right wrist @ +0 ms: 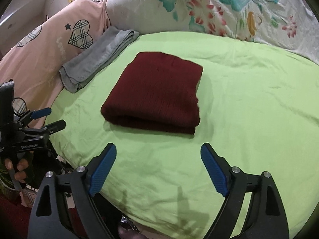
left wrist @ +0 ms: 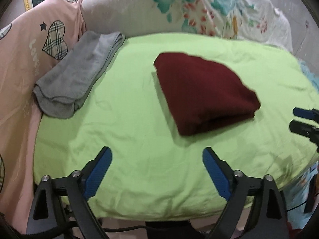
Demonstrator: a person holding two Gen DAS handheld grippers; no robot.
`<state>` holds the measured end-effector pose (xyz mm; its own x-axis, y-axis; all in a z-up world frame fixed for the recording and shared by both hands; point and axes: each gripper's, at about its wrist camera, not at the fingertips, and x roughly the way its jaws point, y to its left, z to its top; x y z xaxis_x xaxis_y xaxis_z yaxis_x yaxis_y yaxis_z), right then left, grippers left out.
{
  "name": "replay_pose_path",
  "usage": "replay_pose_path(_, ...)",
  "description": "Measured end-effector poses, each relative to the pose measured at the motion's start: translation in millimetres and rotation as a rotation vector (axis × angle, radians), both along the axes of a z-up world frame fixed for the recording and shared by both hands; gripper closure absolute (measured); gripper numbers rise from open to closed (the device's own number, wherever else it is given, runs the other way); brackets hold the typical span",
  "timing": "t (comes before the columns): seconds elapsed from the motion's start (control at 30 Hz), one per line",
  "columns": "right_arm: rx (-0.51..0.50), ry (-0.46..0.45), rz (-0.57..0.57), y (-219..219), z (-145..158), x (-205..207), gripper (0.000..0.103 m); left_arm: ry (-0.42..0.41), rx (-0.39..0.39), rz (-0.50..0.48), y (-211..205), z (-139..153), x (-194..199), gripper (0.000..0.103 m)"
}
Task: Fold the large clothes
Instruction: 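Open both grippers and withdraw them from the folded red cardigan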
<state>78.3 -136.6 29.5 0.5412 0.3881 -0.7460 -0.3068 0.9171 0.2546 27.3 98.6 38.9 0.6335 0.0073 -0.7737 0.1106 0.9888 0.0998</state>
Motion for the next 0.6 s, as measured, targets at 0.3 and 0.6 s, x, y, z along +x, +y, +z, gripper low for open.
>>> replay_pose_path(0.3, 0.002, 0.070, -0.010, 9.0, -33.2, 20.2, 0.012, 0.068, 0.007, -0.008, -8.4, -35.5, 26.5, 0.005)
replay_pose_path(0.6, -0.040, 0.100, 0.031, 26.1, -46.8, 30.8, 0.012, 0.103, 0.018, 0.007, -11.2, -46.1, 38.6, 0.005)
